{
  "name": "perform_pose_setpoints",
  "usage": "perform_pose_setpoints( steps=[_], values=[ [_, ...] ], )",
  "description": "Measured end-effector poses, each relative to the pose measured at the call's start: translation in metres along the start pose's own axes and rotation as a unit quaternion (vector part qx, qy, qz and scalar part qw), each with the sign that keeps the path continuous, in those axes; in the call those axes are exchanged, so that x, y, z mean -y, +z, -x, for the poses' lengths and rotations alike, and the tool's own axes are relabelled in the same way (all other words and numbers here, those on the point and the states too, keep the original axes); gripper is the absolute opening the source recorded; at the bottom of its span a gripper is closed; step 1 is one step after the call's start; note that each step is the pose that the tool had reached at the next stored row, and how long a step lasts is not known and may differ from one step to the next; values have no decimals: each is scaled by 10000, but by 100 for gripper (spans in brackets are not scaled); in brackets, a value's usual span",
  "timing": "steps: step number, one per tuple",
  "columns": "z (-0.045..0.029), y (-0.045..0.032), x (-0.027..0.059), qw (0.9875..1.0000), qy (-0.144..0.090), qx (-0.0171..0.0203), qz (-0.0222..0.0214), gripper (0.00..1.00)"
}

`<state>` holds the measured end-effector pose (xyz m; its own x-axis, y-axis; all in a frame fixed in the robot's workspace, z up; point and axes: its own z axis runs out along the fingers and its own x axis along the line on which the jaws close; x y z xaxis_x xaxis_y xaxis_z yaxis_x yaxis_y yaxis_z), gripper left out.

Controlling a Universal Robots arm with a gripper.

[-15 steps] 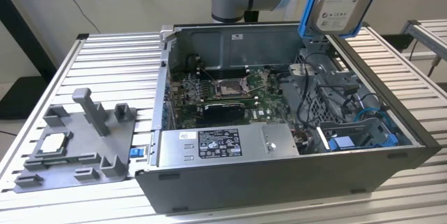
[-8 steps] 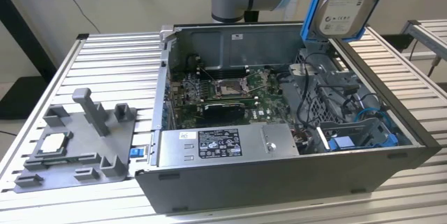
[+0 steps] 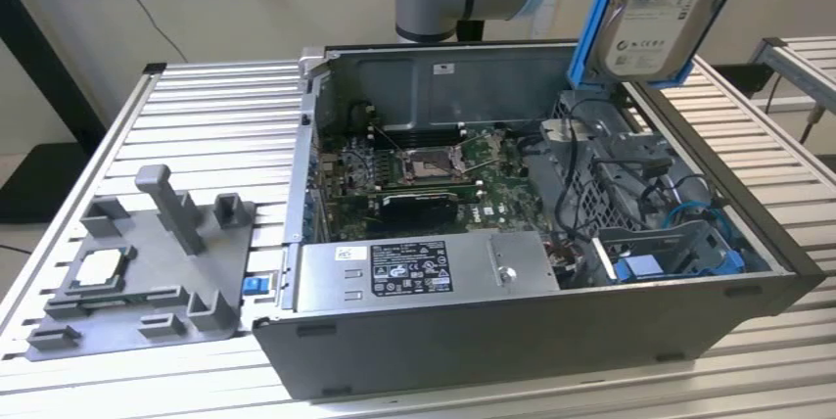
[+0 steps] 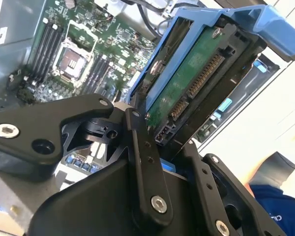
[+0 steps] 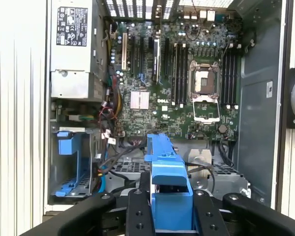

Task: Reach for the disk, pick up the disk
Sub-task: 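Pick up the disk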

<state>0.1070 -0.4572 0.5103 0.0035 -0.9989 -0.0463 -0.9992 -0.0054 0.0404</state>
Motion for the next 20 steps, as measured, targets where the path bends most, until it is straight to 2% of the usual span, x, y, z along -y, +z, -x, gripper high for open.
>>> perform_pose_setpoints(
  steps=[14,20],
  values=[
    [-320,-11,-2,10000,2,0,0,0],
    [-487,-14,-5,10000,2,0,0,0]
  ],
)
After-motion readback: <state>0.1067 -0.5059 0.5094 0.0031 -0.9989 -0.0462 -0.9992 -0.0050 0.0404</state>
